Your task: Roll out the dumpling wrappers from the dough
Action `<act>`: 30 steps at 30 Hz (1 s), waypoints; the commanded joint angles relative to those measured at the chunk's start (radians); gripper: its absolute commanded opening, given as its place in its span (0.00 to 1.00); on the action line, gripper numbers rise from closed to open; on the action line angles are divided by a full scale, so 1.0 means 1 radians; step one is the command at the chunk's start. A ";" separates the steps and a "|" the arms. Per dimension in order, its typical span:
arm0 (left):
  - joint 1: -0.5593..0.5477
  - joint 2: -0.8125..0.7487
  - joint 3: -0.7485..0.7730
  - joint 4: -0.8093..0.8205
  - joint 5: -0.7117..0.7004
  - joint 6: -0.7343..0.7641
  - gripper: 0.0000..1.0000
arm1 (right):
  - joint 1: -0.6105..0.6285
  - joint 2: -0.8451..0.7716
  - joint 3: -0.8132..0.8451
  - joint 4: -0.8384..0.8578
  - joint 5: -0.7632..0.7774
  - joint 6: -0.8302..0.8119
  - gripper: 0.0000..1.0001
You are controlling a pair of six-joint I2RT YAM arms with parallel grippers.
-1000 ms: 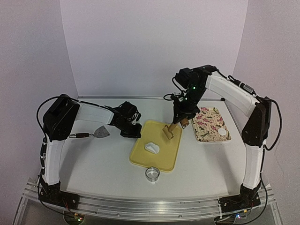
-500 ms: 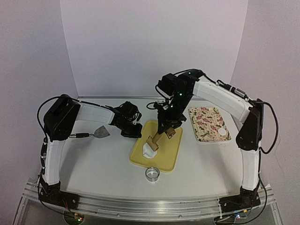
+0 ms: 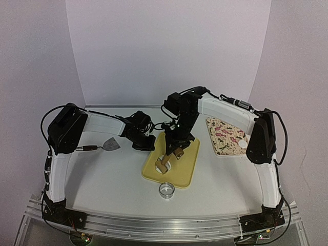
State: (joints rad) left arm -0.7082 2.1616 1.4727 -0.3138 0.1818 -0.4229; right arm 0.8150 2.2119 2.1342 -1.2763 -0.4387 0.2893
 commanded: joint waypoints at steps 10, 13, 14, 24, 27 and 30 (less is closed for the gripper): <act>-0.019 0.061 -0.009 -0.066 0.005 -0.005 0.00 | 0.009 0.027 -0.058 0.029 0.026 -0.006 0.00; -0.020 0.063 -0.009 -0.064 0.007 -0.006 0.00 | 0.015 0.044 -0.072 0.035 0.026 -0.008 0.00; -0.019 0.063 -0.009 -0.063 0.008 -0.007 0.00 | 0.018 0.053 -0.076 0.037 0.027 -0.009 0.00; -0.019 0.057 -0.020 -0.061 0.007 -0.012 0.00 | 0.033 0.113 -0.118 0.053 0.062 -0.001 0.00; -0.020 0.053 -0.027 -0.058 0.007 -0.014 0.00 | 0.040 0.132 -0.123 0.059 0.062 -0.001 0.00; -0.020 0.051 -0.032 -0.059 0.007 -0.017 0.00 | 0.047 0.152 -0.120 0.060 0.067 -0.001 0.00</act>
State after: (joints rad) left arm -0.7120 2.1635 1.4723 -0.3061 0.1825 -0.4274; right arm 0.8109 2.2278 2.0766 -1.2288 -0.4290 0.2890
